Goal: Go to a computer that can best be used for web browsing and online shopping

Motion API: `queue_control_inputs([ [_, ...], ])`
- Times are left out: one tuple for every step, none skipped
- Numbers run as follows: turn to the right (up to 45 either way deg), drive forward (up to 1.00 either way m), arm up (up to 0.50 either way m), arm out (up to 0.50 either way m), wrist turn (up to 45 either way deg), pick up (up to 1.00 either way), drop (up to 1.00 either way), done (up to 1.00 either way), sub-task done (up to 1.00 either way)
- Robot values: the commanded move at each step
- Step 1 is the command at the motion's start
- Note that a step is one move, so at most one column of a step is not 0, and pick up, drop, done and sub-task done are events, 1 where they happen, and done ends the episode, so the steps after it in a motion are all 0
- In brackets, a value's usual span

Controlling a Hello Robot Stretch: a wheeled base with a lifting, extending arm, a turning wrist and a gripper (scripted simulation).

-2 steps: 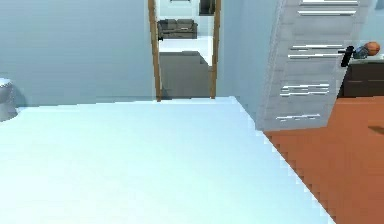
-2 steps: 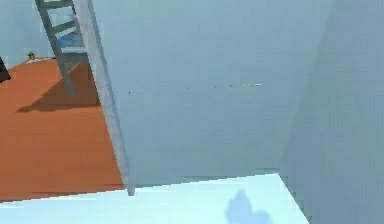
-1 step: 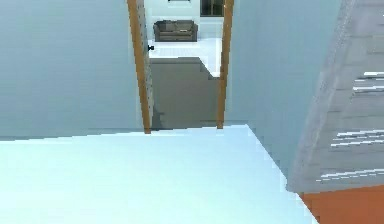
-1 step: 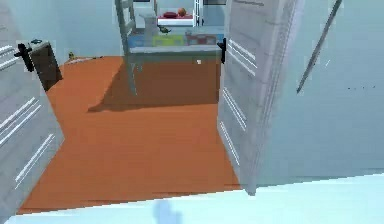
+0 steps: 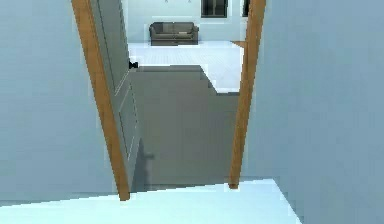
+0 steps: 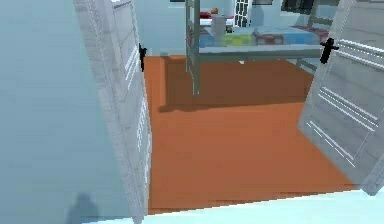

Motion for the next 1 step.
queue_control_inputs([
  [3.0, 0.0, 0.0, 0.0, 0.0, 0.0, 0.0, 0.0, 0.0],
])
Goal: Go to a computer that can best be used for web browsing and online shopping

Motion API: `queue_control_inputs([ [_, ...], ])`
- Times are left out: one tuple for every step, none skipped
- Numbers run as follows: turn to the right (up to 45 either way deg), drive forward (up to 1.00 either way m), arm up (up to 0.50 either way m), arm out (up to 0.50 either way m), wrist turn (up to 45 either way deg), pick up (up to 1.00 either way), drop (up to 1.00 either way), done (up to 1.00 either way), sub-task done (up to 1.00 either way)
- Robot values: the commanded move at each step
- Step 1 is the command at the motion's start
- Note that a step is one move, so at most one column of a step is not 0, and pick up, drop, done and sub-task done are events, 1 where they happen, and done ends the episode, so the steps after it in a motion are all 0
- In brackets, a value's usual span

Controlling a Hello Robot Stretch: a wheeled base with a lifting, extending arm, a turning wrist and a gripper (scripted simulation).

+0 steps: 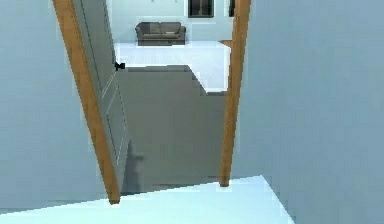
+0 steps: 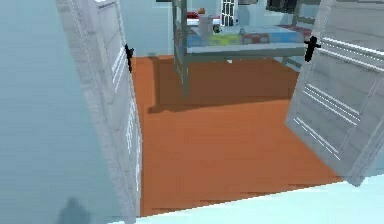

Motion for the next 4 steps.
queue_control_inputs([
  [0.0, 1.0, 0.0, 0.0, 0.0, 0.0, 0.0, 0.0, 0.0],
  [-9.0, 0.0, 0.0, 0.0, 0.0, 0.0, 0.0, 0.0, 0.0],
  [0.0, 0.6, 0.0, 0.0, 0.0, 0.0, 0.0, 0.0, 0.0],
  [-9.0, 0.0, 0.0, 0.0, 0.0, 0.0, 0.0, 0.0, 0.0],
])
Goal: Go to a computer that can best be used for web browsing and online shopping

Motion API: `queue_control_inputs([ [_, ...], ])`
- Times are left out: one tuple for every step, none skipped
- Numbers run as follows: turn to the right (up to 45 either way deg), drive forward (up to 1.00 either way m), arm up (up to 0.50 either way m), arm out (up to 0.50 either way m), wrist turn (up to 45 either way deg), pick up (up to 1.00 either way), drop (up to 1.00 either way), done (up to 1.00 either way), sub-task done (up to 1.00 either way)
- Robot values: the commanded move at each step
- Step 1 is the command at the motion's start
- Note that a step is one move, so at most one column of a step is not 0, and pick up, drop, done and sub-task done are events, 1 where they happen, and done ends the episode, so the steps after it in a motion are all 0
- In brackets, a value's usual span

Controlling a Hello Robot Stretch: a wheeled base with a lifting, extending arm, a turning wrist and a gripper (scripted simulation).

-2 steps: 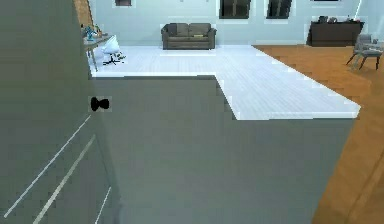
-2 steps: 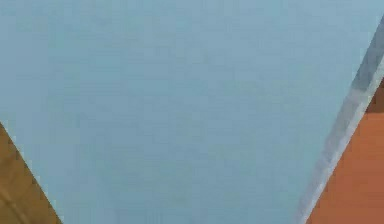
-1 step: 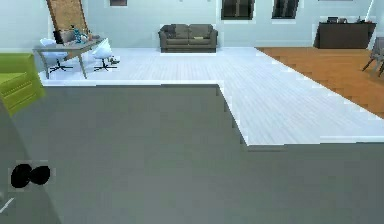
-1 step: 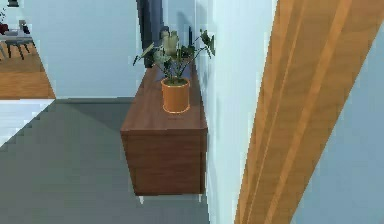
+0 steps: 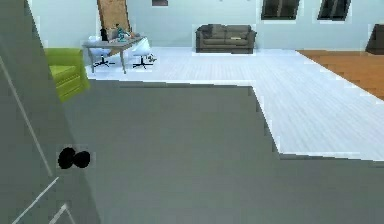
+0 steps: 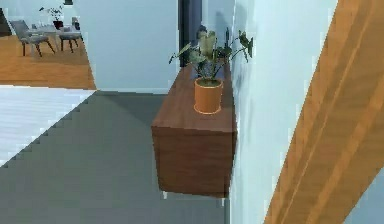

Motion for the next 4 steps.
queue_control_inputs([
  [0.0, 0.15, 0.0, 0.0, 0.0, 0.0, 0.0, 0.0, 0.0],
  [45.0, 0.0, 0.0, 0.0, 0.0, 0.0, 0.0, 0.0, 0.0],
  [18.0, 0.0, 0.0, 0.0, 0.0, 0.0, 0.0, 0.0, 0.0],
  [0.0, 1.0, 0.0, 0.0, 0.0, 0.0, 0.0, 0.0, 0.0],
])
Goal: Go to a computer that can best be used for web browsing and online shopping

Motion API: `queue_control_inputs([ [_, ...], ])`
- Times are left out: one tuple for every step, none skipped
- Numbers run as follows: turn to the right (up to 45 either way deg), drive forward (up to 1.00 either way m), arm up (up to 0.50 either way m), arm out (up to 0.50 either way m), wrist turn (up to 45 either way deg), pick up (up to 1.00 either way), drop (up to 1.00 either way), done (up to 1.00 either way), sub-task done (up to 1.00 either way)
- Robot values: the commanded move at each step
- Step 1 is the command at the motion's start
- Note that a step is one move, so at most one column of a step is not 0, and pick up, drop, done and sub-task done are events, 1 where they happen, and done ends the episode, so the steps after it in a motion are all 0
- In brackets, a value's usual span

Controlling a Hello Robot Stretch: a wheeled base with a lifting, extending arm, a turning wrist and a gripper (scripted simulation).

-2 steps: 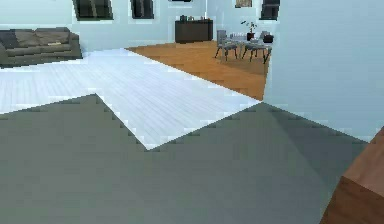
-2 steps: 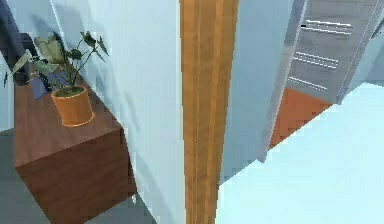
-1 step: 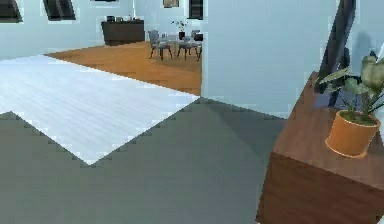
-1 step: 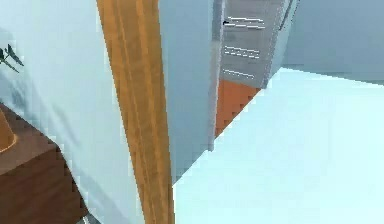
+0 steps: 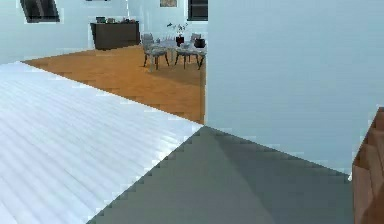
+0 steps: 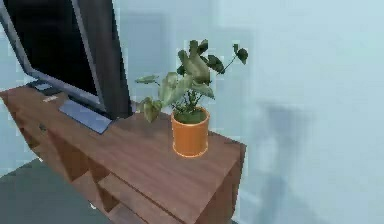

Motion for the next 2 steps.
queue_control_inputs([
  [33.0, 0.0, 0.0, 0.0, 0.0, 0.0, 0.0, 0.0, 0.0],
  [0.0, 1.0, 0.0, 0.0, 0.0, 0.0, 0.0, 0.0, 0.0],
])
